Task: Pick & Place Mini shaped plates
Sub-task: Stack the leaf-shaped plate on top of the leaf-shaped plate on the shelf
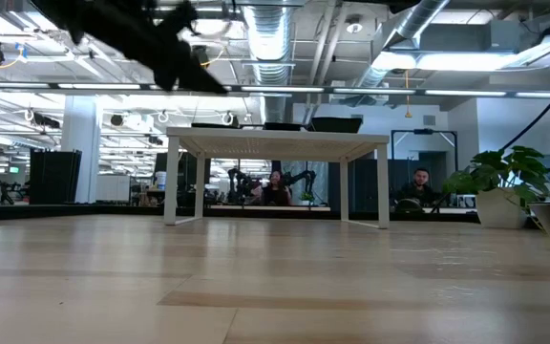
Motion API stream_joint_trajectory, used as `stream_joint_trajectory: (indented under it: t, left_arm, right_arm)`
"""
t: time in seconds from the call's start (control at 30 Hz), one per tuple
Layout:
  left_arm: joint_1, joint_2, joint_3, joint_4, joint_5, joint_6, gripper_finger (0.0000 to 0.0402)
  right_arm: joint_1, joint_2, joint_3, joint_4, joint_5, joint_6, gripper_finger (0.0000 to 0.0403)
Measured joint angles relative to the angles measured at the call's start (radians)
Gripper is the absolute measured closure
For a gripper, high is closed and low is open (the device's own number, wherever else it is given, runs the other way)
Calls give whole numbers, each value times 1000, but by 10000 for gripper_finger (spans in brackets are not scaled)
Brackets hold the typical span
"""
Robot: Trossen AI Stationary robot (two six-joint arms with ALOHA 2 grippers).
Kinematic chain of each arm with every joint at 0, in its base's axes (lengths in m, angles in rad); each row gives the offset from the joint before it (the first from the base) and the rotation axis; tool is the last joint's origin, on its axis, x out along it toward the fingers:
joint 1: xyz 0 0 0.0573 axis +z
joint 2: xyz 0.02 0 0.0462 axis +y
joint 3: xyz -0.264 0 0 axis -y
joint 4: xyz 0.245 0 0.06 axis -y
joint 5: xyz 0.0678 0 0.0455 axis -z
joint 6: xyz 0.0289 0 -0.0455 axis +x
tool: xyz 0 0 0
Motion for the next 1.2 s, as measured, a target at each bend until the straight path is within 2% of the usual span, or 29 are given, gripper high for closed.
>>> stream_joint_trajectory:
  t: [0.13,0.27,0.37,0.5,0.63,0.73,0.83,0.93,1.1,1.2]
  left_arm:
    - [-108,-101,0,5,16,-53,293]
    - [-236,-158,0,4,204,-201,297]
    - [-335,-159,0,-1,319,-238,302]
    - [-453,-139,-13,0,330,-240,307]
    - [-527,-124,-39,2,325,-277,307]
    - [-559,-120,-68,7,326,-301,308]
    - [-567,-117,-92,16,323,-301,308]
    - [-565,-116,-109,19,291,-301,308]
    - [-549,-116,-125,26,254,-301,308]
    - [-547,-116,-129,29,254,-301,308]
  right_arm:
    - [-1,0,0,1,0,7,302]
    - [-6,0,0,1,0,104,302]
    - [-24,0,0,15,0,147,302]
    - [-34,21,0,59,-10,166,302]
    - [2,65,8,135,-48,189,302]
    - [47,116,68,44,-51,283,302]
    - [91,172,168,-167,-54,473,302]
    - [132,235,284,-437,-113,759,302]
    - [190,331,396,-822,-314,1225,302]
    - [219,368,406,-923,-473,1432,302]
